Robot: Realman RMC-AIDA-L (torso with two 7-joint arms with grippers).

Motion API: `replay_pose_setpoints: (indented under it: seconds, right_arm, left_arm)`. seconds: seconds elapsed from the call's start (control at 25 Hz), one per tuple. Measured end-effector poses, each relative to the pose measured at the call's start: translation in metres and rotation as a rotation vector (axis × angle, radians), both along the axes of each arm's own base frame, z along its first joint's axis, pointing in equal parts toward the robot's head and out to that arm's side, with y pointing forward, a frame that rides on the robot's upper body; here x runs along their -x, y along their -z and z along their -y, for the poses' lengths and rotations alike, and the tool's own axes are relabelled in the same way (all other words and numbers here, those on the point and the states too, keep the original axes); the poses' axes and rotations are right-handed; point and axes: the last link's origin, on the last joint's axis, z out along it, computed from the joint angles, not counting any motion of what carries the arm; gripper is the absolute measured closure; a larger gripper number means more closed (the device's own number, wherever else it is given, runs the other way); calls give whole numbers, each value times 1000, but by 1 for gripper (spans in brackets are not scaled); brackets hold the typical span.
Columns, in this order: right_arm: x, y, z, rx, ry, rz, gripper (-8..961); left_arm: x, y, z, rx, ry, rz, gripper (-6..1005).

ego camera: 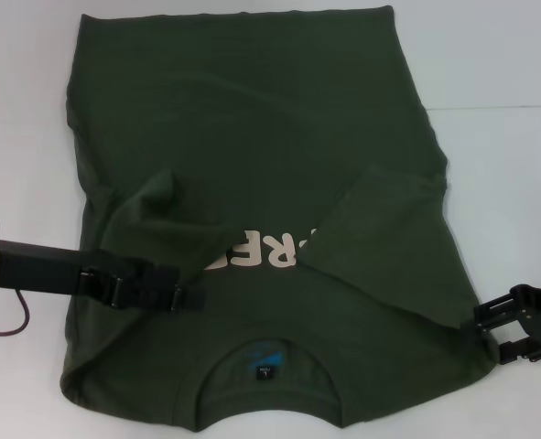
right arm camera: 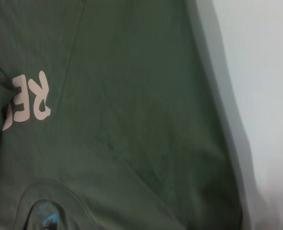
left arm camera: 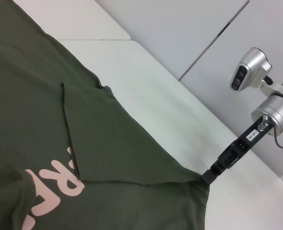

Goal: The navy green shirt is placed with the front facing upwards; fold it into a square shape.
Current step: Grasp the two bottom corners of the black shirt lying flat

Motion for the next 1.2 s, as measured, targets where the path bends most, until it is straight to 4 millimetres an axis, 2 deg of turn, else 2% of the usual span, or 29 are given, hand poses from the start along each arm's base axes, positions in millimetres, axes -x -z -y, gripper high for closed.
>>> replay_pose_setpoints:
  seconds: [0.28, 0.8, 1.2]
  right_arm:
    - [0, 3, 0, 0, 1, 1, 242]
    - [-5, 3, -2, -30, 26, 22, 417]
    - [-2, 5, -3, -26, 18, 12, 808]
  left_arm:
    - [0, 0, 0, 0, 0, 0, 144]
    - [4, -2, 2, -12, -15, 11, 144]
    - [7, -5, 3, -25, -23, 23, 145]
